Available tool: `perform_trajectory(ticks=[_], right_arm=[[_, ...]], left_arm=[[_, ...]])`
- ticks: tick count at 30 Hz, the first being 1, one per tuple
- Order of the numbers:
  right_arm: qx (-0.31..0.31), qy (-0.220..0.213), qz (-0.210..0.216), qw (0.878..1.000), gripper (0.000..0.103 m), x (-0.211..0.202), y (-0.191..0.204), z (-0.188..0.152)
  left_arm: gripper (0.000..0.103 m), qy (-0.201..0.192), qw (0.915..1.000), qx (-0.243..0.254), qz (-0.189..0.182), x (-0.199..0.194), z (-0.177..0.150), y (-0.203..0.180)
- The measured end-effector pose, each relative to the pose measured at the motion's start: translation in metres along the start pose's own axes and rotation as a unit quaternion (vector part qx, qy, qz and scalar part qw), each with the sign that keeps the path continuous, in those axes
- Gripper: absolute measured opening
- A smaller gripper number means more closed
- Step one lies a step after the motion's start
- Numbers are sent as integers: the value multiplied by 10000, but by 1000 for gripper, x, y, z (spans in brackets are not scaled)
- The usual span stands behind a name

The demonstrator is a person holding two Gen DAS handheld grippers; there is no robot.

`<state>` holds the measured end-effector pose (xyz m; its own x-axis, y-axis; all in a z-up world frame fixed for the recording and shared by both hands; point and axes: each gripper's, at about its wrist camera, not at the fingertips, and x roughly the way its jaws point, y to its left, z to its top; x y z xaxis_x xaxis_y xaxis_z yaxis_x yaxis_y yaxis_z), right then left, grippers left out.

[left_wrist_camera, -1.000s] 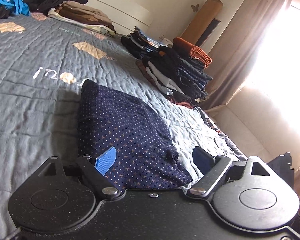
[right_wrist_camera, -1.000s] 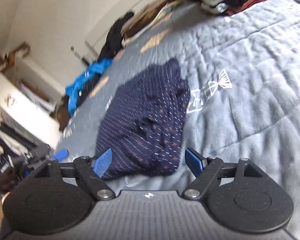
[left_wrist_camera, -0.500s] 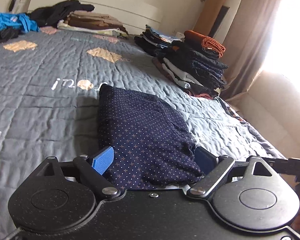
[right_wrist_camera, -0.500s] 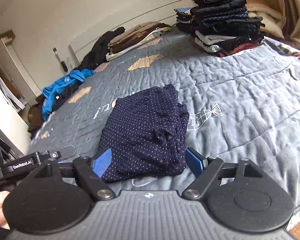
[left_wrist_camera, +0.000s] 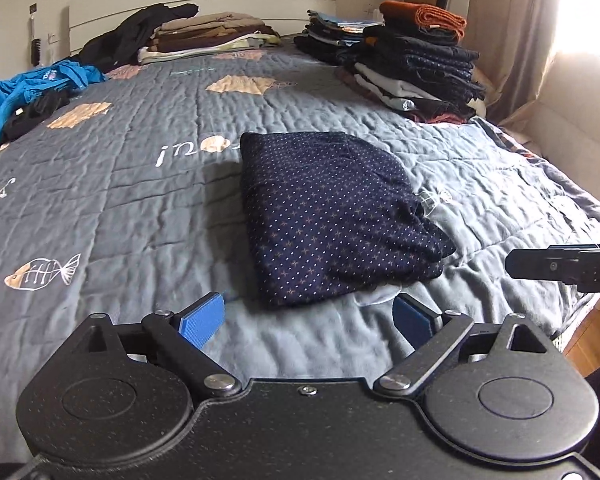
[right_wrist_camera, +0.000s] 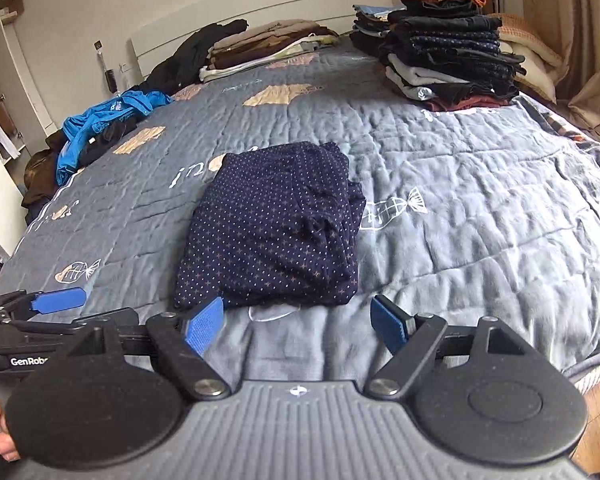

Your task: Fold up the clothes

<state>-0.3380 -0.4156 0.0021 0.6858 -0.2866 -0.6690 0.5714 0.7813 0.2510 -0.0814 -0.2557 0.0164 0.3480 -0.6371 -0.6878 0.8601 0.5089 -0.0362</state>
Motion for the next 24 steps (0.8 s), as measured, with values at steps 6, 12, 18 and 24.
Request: perform_trajectory(ticks=[6,12,18,24], right_arm=[[51,127,98,9999,80,10,-8,1],[157,278,265,9991,80,28,-18,7],[159,402,369,9984,80,48,-26,16],[-6,611,473,9970,80,71,-30,28]], left_arm=[[92,108,9996,184,156,4,1,-7],[92,201,9991,297,216,19,7,-9],[92,289,9988,354,188,35,14,0],[92,183,9991,320,-188,48,28,19]])
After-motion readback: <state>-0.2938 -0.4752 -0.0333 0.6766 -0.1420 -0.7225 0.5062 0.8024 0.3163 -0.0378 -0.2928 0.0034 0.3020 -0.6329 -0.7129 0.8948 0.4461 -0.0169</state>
